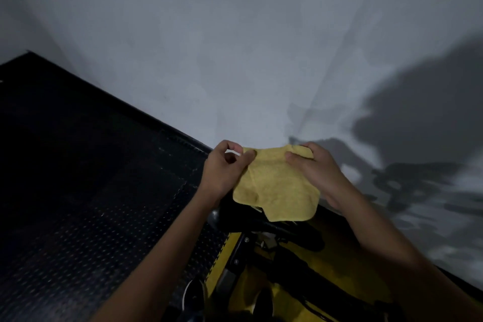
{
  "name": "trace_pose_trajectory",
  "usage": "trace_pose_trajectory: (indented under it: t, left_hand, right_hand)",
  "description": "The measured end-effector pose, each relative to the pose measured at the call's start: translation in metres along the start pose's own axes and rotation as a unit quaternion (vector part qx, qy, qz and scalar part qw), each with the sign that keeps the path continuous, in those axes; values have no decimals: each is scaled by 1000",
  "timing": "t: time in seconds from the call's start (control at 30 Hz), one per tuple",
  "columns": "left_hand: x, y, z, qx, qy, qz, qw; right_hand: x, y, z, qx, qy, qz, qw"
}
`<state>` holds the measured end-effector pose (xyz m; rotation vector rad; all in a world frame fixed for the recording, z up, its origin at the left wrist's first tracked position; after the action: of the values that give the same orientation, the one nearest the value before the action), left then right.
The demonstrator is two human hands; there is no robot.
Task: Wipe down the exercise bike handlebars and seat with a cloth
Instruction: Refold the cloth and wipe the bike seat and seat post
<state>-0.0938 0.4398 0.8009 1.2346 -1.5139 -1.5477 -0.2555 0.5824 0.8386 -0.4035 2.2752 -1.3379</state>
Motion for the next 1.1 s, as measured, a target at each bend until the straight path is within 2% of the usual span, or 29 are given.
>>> trace_pose_trajectory:
  t: [0.13, 0.27, 0.33, 0.4, 0.47, 0.57, 0.63, 0.7, 0.8, 0.87, 0.97, 1.1]
  left_hand:
    - [-11, -19, -10, 8, 22, -50, 998]
    - [-25, -24, -18, -42, 25, -86, 995]
    - [-28, -27, -28, 71, 68, -15, 995]
    - [-32, -32, -36, 226, 102, 75, 966]
    - [-38, -43, -39, 265, 120, 120, 949]
    - [-46, -59, -40, 264, 151, 127, 944]
    - [-50, -69, -40, 260, 164, 95, 947]
    - [-49, -81, -42, 244, 181, 53, 951]
    - [-46, -91, -40, 208, 190, 26, 959]
    - [-47, -90, -36, 158, 197, 7, 968]
    - [-45, -87, -33, 138, 210, -25, 968]
    - [-33, -88, -32, 188, 203, -36, 960]
  right_hand:
    - [3, 8, 13, -80, -57, 27, 995]
    - [1, 13, 16, -73, -143, 97, 982]
    - [5, 18, 18, -132, -139, 35, 981]
    - [1, 29, 27, -235, -139, -54, 961]
    - [-8, 45, 42, -271, -166, -111, 942]
    - [-20, 62, 55, -323, -145, -227, 907]
    - [-29, 63, 58, -346, -107, -314, 878]
    - [-37, 63, 61, -318, -111, -365, 868]
    - [-44, 70, 66, -343, -175, -404, 830]
    - [-44, 77, 63, -379, -187, -415, 806]
    - [-46, 85, 55, -382, -189, -393, 815]
    - [-51, 93, 45, -403, -185, -372, 815]
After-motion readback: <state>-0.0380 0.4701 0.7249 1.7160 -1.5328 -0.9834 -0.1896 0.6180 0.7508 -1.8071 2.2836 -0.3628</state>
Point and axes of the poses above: each hand's wrist, its own x-axis towards the middle knuckle, its own z-axis out of the palm, y = z × x, the point moved 5 cm from there along x, towards the middle knuckle, and after that the axes turned 15 degrees about y, right-handed, at the moved point
